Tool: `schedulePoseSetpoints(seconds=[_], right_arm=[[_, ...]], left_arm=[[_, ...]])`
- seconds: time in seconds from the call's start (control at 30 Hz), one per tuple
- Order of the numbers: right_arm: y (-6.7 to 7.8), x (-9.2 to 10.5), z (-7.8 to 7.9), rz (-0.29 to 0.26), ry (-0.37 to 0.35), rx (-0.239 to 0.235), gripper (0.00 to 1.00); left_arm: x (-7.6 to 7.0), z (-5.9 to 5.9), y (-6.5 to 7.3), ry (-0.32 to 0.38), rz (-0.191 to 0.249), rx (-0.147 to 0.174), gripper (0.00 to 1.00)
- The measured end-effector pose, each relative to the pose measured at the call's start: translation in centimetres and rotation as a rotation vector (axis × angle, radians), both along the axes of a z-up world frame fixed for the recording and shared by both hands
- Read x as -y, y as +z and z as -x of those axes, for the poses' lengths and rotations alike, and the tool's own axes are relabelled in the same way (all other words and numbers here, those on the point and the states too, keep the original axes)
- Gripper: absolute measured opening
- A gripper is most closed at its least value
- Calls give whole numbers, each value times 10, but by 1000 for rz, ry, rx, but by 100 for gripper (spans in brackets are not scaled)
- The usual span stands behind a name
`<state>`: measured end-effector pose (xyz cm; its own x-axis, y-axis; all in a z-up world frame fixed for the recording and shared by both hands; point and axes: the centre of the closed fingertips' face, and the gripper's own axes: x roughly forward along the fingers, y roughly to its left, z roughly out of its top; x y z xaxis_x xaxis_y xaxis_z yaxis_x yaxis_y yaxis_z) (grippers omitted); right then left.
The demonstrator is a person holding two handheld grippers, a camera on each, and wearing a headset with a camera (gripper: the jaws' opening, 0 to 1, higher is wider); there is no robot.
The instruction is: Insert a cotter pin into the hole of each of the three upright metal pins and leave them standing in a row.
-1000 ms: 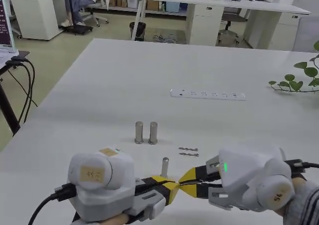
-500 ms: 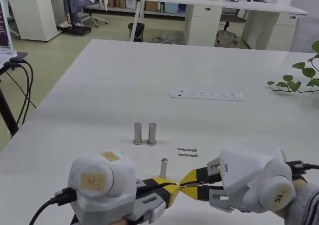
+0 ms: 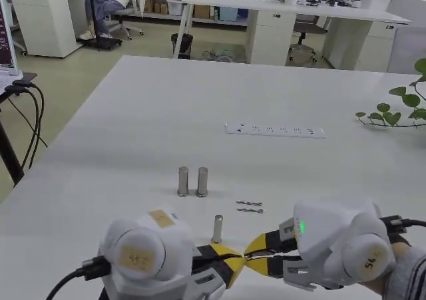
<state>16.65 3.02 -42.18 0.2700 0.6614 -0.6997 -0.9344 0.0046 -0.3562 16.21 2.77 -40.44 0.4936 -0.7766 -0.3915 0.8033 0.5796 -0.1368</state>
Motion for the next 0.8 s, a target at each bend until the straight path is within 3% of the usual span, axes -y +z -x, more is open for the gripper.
schedulePoseSetpoints(seconds=[0.2,0.43,0.6,0.8], right_arm=[[-2,1,2,28,19,12,0],[-3,2,-2,62,26,51,0],[-3,2,-7,65,13,63,0],[-4,6,-25,85,-56,95,0]], left_arm=[[0,1,-2,-8,-22,5,0],[-2,-1,-3,-6,-64,39,0],[-6,-7,-1,29,-71,59,10],[-16,-18,5,99,-72,102,23]])
